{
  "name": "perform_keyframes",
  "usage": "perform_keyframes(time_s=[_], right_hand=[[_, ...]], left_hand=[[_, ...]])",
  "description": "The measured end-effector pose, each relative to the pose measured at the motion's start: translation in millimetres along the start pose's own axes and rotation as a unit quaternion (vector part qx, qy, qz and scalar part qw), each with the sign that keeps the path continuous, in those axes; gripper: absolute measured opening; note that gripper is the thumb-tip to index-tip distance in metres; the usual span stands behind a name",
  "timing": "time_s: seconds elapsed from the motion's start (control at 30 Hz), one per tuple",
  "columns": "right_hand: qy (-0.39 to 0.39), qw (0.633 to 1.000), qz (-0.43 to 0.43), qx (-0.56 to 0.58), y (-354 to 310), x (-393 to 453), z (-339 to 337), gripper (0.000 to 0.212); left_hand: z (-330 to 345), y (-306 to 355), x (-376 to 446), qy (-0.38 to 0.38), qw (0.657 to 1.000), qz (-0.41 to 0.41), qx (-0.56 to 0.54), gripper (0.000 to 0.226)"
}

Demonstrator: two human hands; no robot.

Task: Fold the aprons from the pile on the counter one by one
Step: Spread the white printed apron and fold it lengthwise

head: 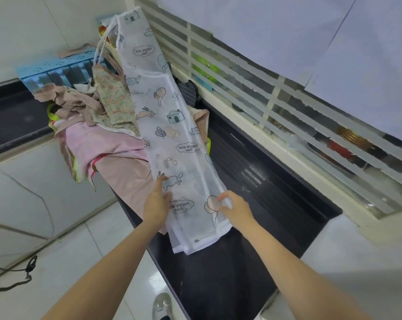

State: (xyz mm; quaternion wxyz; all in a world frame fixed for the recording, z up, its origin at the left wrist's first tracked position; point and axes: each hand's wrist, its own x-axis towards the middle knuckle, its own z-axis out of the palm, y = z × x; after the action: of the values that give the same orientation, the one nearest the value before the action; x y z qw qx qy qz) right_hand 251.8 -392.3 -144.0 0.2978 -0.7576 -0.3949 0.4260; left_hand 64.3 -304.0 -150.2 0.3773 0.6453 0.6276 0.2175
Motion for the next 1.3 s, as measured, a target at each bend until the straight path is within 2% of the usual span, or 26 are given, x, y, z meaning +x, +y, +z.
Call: perform_keyframes(time_s=[0.07,0.1,0.17,0.23,0.3,0.33,0.4,0.47,0.6,0.7,0.77,0.8,0.87,0.9,0.93,1.0,1.07,1.2,1.3], right_hand=[[-0.038,0.991,-0.045,-0.118,-1.6,-2.9,3.3,0.018],[-0.064,0.969,-0.07,-0.229,-0.5,-3.1,4.3,0.023],[-0.091,0.895,-0.111,-0.423,3.6,-3.0,2.1,0.04],[-0.042,0.833,-0.17,-0.525,8.9,-3.0,-1.1,0.051],[0.005,0.771,-0.249,-0.587,9.7,-3.5,-2.1,0.052],[0.009,0.744,-0.292,-0.601,8.5,-4.5,-0.8,0.05],[-0.059,0.706,-0.376,-0.598,5.5,-5.5,4.3,0.05],[-0.148,0.701,-0.399,-0.572,6.2,-7.3,10.8,0.057],[-0.18,0.739,-0.325,-0.562,1.6,-10.5,11.1,0.067],[-0.172,0.81,-0.259,-0.497,2.0,-12.5,7.5,0.067],[-0.106,0.872,-0.204,-0.432,7.1,-13.0,6.9,0.061],[-0.054,0.906,-0.169,-0.383,9.0,-12.2,7.1,0.057],[0.02,0.965,-0.073,-0.25,6.7,-7.7,5.7,0.055],[0.026,0.985,-0.022,-0.168,3.2,-4.4,4.1,0.056],[0.022,0.996,0.025,-0.086,-0.2,-1.2,2.4,0.056],[0.003,0.995,0.095,0.043,-6.8,-0.9,-1.2,0.046],[-0.019,0.984,0.138,0.113,-8.5,-3.1,-1.2,0.039],[-0.026,0.971,0.177,0.161,-4.2,-7.1,5.2,0.041],[-0.031,0.965,0.19,0.179,-0.8,-8.2,7.5,0.042]], left_hand=[[-1.6,-6.6,5.9,-0.012,0.999,0.018,0.044,0.038],[-3.0,-11.3,9.6,-0.033,0.996,0.029,0.078,0.037],[-9.0,-18.7,14.3,-0.084,0.971,0.066,0.212,0.041],[-16.6,-24.3,16.3,-0.097,0.925,0.099,0.354,0.051],[-23.6,-29.7,16.3,-0.092,0.897,0.112,0.418,0.06],[-24.0,-34.3,15.9,-0.078,0.878,0.151,0.448,0.068],[-23.0,-39.6,14.1,-0.049,0.855,0.232,0.461,0.083],[-23.2,-38.3,9.2,-0.02,0.844,0.321,0.43,0.086],[-24.9,-50.8,-9.7,-0.07,0.776,0.466,0.418,0.077],[-27.1,-67.2,-17.3,-0.085,0.787,0.465,0.397,0.067],[-26.5,-66.1,-23.8,-0.09,0.84,0.411,0.342,0.051],[-26.2,-60.7,-26.2,-0.077,0.884,0.352,0.297,0.038],[-26.2,-45.2,-26.9,-0.044,0.968,0.157,0.189,0.019],[-25.6,-38.1,-26.7,-0.017,0.992,0.063,0.105,0.024],[-24.2,-32.6,-26.1,0.009,1.0,-0.004,0.022,0.028],[-21.7,-24.3,-25.1,0.029,0.995,-0.06,-0.068,0.033],[-19.8,-21.3,-24.1,0.014,0.988,-0.1,-0.114,0.036],[-16.7,-26.6,-19.8,0.01,0.957,-0.189,-0.219,0.038],[-14.3,-29.4,-18.1,-0.019,0.93,-0.226,-0.29,0.036]])
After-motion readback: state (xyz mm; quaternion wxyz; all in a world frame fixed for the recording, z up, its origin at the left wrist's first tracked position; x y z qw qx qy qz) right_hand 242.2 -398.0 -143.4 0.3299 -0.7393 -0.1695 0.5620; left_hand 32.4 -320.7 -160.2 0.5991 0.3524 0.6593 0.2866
